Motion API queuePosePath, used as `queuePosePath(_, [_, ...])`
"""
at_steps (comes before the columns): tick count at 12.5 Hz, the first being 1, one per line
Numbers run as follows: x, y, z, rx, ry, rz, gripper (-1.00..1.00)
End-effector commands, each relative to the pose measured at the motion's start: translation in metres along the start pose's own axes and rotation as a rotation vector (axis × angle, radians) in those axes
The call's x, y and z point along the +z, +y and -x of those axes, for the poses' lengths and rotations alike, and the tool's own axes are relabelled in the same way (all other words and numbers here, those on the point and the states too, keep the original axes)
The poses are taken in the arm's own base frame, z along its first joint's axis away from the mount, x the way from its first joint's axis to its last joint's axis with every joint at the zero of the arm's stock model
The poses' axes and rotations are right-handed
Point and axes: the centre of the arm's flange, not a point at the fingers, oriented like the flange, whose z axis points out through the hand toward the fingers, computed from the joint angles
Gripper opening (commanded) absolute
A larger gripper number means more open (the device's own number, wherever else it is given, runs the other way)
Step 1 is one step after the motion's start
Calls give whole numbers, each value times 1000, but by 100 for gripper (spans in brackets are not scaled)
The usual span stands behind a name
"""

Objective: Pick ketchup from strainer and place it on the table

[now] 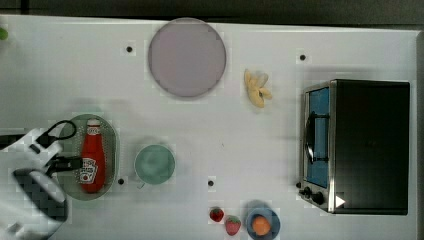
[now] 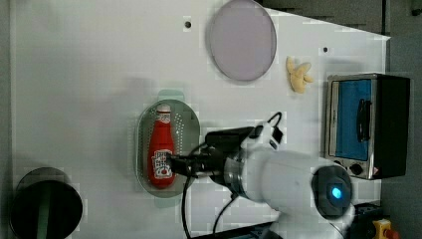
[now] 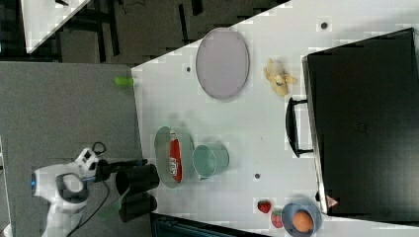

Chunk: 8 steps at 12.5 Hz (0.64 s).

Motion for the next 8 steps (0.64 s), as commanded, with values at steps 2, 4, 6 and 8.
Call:
queuePosePath(2, [63,15,5,101,-63,-9,100])
queuePosePath(4, [89,15,7,122,-88,-24,100])
queuePosePath(6, [114,14,12,164,-114,-30,100])
queuePosePath(8, [135,15,13,164,-117,-32,100])
